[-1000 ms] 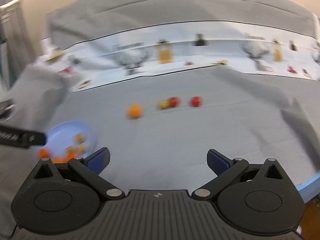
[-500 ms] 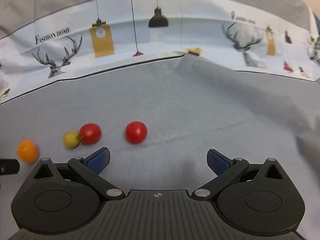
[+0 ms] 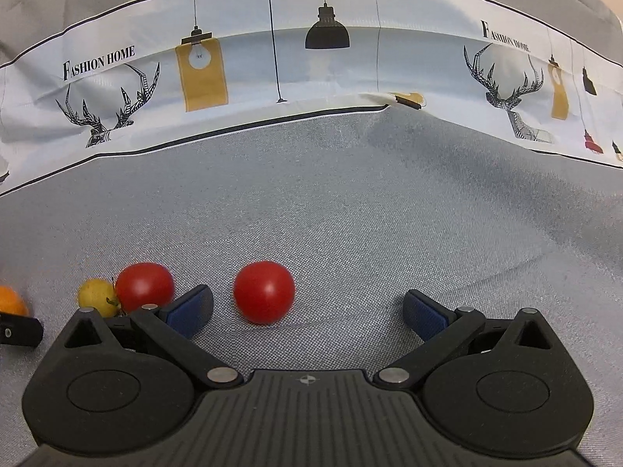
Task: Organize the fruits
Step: 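Grasp an orange with the left tool while the right tool grasps a red tomato, then carry the orange and red tomato over the blue plate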
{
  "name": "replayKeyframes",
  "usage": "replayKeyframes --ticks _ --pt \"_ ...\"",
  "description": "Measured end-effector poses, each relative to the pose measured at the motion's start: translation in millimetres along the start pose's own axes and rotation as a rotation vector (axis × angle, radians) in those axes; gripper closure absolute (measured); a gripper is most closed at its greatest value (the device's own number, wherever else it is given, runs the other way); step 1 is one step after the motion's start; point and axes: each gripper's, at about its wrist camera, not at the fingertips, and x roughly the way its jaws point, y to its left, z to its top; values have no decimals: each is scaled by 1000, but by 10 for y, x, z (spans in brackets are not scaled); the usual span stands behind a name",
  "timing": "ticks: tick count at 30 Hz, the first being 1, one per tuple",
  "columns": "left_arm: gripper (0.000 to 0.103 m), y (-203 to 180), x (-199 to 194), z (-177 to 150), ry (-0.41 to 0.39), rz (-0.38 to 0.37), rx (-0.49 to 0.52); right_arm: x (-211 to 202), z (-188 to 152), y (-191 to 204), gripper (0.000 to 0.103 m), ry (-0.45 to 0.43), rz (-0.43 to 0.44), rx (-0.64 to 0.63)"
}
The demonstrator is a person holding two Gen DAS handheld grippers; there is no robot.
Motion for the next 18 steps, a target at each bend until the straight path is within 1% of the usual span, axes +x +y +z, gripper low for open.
replayKeyframes --ticks 2,3,4,5,6,7,9,12,14,18 --pt "0 -8 -10 3 4 3 0 -1 1 -4 1 0 1 0" --pt "3 -14 -27 9 10 15 -1 -4 4 -4 1 3 4 -1" --pt "10 -18 -64 14 4 16 -2 -14 11 -4 8 3 19 -9" --pt "48 -23 -133 7 -6 -16 -3 -64 14 4 20 -13 44 -29" --pt "62 -31 -178 19 5 -43 0 -125 31 25 63 -21 69 -57" --pt "62 -35 -216 30 19 -47 -5 -156 51 34 73 -5 67 -62" --pt "62 -21 -329 20 11 -71 -25 -239 72 -10 73 28 90 -19" --pt "62 -9 -590 -36 9 -75 -28 -485 90 -61 73 63 63 21" --pt "62 36 -848 -117 -4 -89 -35 -735 91 -81 73 59 57 34" --pt "62 173 -1499 -362 -38 -101 -42 -1459 100 -64 73 29 83 57"
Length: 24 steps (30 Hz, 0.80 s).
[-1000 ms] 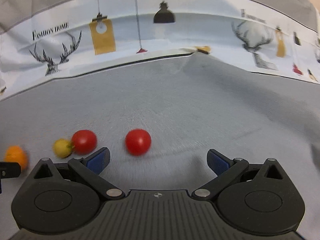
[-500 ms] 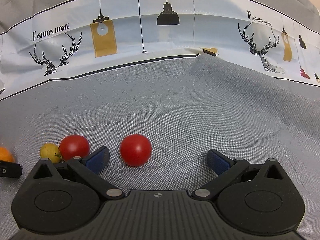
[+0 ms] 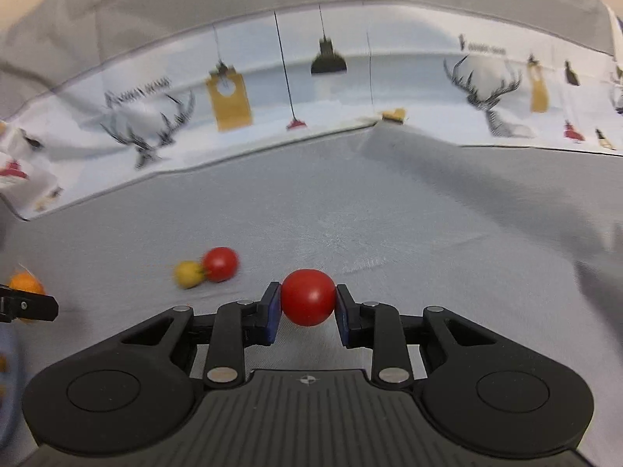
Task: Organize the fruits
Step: 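Carry the orange and red tomato over the blue plate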
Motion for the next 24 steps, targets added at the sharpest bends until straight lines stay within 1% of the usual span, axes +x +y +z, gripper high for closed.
replayKeyframes --ticks 2,5,8,12,15,17,21,24 --pt "62 69 -390 -159 -18 -5 -2 -388 -21 70 73 -23 25 1" --pt "62 185 -989 -476 -44 13 -4 -985 -82 212 73 -54 86 2" --pt "62 316 -1485 -817 -69 44 -8 -1550 -196 430 73 -69 172 -11" --pt "62 481 -2018 -1260 -96 98 -17 -2129 -410 774 73 -72 301 -64" --pt "62 597 -2323 -1591 -121 117 -50 -2431 -576 1043 73 -48 388 -112" --pt "62 647 -2464 -1771 -132 127 -63 -2569 -714 1222 73 -31 430 -161" --pt "62 742 -2675 -2076 -147 133 -91 -2732 -961 1476 73 15 444 -256" --pt "62 822 -2798 -2209 -166 126 -113 -2890 -1001 1568 73 -7 436 -294"
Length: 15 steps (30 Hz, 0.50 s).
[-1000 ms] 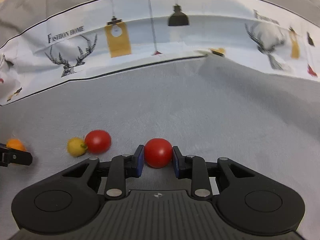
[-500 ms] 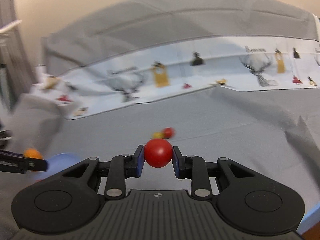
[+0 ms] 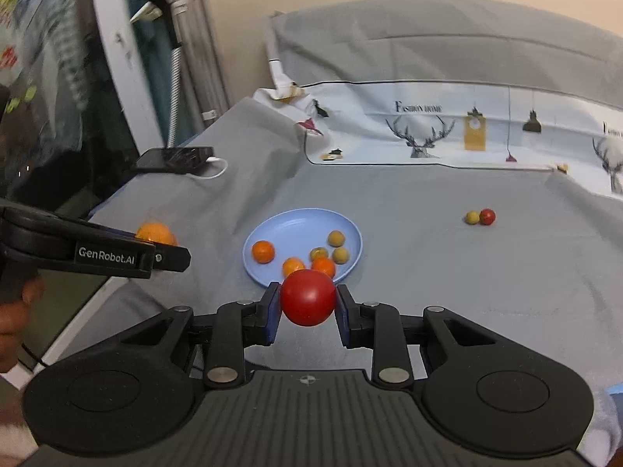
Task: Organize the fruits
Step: 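Carry the orange and red tomato over the blue plate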
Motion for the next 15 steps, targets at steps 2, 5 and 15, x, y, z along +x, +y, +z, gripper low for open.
replayKeyframes --ticks 2,5,15 --pt "62 55 -64 -19 -12 -10 -17 -87 16 71 73 -21 -12 -16" --pt "62 84 -145 -48 -35 -25 -26 -146 -6 129 73 -28 -21 -29" --pt "62 82 -170 -63 -50 -41 -26 -169 -19 194 73 -31 -38 -46"
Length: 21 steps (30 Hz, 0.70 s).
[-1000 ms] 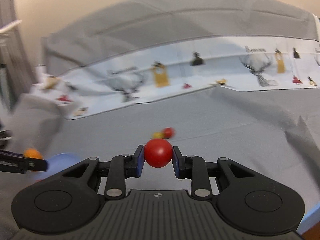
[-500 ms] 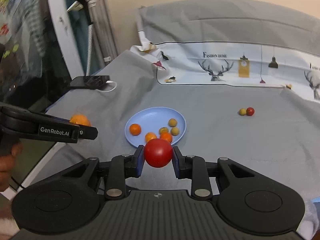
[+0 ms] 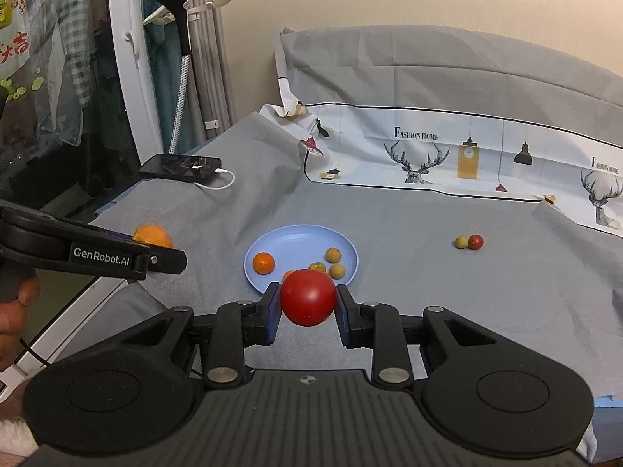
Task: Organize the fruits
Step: 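Carry the orange and red tomato over the blue plate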
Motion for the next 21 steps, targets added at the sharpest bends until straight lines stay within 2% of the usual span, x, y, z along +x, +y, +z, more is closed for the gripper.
replayKeyframes --ticks 11,21 --pt "62 45 164 52 31 1 -1 173 4 -32 73 47 5 8" --pt "62 160 472 148 92 19 -17 469 29 -25 73 112 13 -2"
